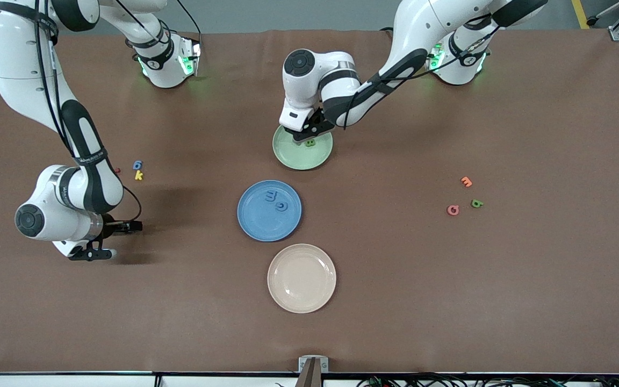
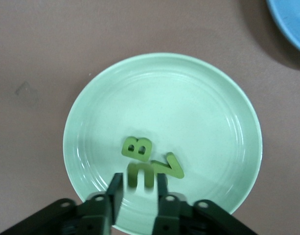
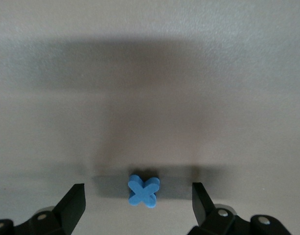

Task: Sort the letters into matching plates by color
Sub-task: 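Carry the green n onto the green plate and open the left gripper, then grasp the blue X with the right gripper while the left gripper withdraws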

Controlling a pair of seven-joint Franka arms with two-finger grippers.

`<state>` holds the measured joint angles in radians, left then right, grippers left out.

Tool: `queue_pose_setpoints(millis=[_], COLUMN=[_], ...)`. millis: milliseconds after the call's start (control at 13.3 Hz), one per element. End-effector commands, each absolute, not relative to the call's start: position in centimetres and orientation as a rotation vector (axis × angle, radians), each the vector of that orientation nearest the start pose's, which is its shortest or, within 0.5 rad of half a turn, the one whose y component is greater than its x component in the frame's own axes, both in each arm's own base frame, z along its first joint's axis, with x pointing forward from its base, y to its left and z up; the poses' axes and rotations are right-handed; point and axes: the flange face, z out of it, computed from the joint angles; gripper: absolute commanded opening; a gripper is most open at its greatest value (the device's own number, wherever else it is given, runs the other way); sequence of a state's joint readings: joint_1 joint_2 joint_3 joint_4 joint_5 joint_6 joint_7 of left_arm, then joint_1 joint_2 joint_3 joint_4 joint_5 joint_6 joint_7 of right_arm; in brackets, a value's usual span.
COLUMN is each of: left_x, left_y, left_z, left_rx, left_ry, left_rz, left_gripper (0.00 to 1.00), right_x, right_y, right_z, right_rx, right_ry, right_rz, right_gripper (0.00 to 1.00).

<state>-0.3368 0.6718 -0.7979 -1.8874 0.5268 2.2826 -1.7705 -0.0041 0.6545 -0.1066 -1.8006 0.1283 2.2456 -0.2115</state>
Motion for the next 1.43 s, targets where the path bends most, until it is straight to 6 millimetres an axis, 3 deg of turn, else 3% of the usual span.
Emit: queue_pose_setpoints(millis=[0,150,225,376,601,826,977,1202,1352], left_x=[31.4,33.3,35.3,40.5,46.6,52.5,56.6,60.2,61.3], left_y=[-54.8,-54.3,-53.1,-49.0,-42.9,-35.0,-27.2,-18.1,-12.9], left_z=[24.0,25.0,25.6,26.3,26.9,26.6,26.3,26.1,25.7], left_rx=[-3.083,-3.081,-3.062,-3.030,-3.021,-3.035,-3.039,-3.019,-3.010], left_ry=[-0.631,-0.680,-0.701,-0.667,-0.590,-0.487,-0.444,-0.384,-0.414], left_rz=[0.096,0.067,0.043,0.026,0.023,0.048,0.067,0.028,0.030], left_gripper=[1.00,1.00,1.00,1.00,1.00,1.00,0.99,0.97,0.95], right_x=[62.1,62.1,62.0,62.2,62.1,62.2,62.3,62.3,62.3], right_y=[-6.2,-6.1,-6.1,-6.0,-6.0,-6.0,-6.1,-6.1,-6.1], right_z=[17.1,17.1,17.0,17.1,17.0,17.1,17.1,17.1,17.2], right_rx=[-3.067,-3.067,-3.066,-3.067,-3.068,-3.068,-3.071,-3.071,-3.071], right_ry=[-0.053,-0.055,-0.055,-0.060,-0.060,-0.060,-0.060,-0.060,-0.060], right_rz=[0.298,0.298,0.303,0.296,0.296,0.294,0.282,0.280,0.282], right_gripper=[0.84,0.71,0.66,0.57,0.46,0.38,0.28,0.17,0.17])
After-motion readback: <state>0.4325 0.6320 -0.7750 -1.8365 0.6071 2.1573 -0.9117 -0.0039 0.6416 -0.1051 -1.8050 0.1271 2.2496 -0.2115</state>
